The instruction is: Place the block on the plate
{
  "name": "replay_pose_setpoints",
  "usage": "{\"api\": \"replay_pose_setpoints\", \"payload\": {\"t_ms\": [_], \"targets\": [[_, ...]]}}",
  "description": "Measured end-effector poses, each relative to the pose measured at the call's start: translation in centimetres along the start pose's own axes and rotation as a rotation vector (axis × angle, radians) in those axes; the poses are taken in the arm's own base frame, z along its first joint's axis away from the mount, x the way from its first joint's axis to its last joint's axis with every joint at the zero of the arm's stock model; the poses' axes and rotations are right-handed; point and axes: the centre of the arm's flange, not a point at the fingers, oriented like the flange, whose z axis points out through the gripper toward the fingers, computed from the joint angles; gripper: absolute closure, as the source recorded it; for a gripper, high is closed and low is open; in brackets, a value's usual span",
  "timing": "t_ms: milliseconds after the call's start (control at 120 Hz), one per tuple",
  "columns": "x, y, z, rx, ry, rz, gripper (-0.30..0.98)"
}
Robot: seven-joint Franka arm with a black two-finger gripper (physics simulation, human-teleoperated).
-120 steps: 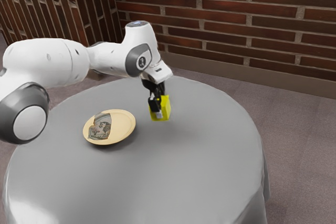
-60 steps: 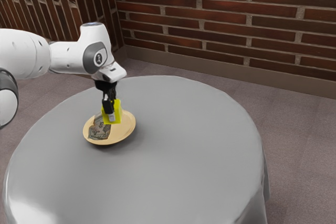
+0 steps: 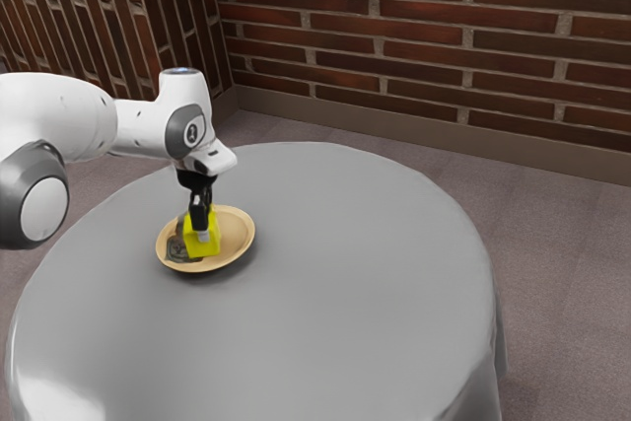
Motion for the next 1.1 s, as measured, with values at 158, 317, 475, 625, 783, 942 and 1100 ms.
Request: {"api": "replay_pose_setpoints", "payload": {"t_ms": [158,317,475,625,783,942,1100], "targets": [[0.0,0.6,-3.3,0.030,0.033,0.002,0.05],[1.5,3.5,-7.1,0.029,0.065,0.027,0.02],[3.5,7.7,-13.7,0.033,0.098,0.053,0.01],[4.0,10.9,-19.6,0.055,0.104,0.072,0.01],[3.6,12.9,-23.8,0.089,0.099,0.073,0.00],[3.0,14.2,-26.1,0.102,0.106,0.061,0.00],[2.8,14.4,-26.2,0.092,0.100,0.043,0.00]]}}
